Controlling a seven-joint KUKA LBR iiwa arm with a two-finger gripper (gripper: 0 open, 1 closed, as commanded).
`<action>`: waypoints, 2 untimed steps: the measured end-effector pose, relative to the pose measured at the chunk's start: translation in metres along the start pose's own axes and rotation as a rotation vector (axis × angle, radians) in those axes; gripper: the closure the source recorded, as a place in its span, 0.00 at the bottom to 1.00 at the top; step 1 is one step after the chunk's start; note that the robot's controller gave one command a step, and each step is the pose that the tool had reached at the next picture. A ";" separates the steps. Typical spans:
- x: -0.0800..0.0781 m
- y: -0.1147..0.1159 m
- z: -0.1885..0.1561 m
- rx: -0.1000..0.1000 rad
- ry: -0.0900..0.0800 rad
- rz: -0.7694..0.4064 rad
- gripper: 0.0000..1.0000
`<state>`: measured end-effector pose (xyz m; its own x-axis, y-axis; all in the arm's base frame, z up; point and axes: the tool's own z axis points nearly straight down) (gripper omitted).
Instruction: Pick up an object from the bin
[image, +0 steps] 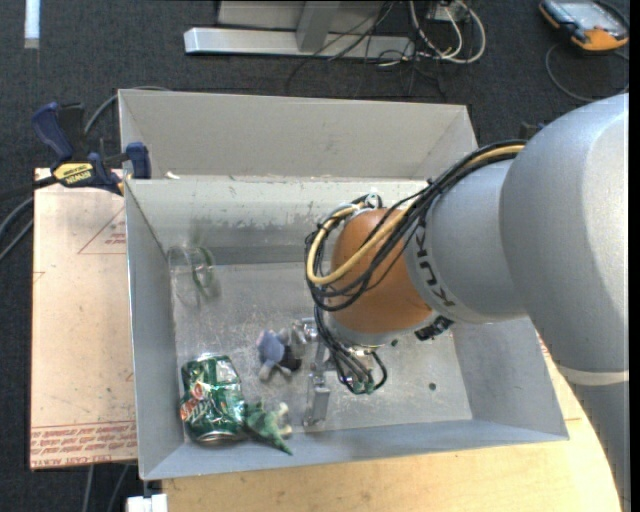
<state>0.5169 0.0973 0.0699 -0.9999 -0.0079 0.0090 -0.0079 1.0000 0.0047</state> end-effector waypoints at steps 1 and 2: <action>-0.067 -0.037 -0.010 0.004 -0.016 0.018 0.00; -0.076 -0.005 -0.002 -0.001 -0.004 0.155 1.00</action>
Offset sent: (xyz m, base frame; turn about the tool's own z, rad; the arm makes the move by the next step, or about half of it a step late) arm 0.0744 -0.0045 0.0001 0.1575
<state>0.5925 0.0933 0.0708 -0.9891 0.1470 0.0061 0.1470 0.9891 0.0043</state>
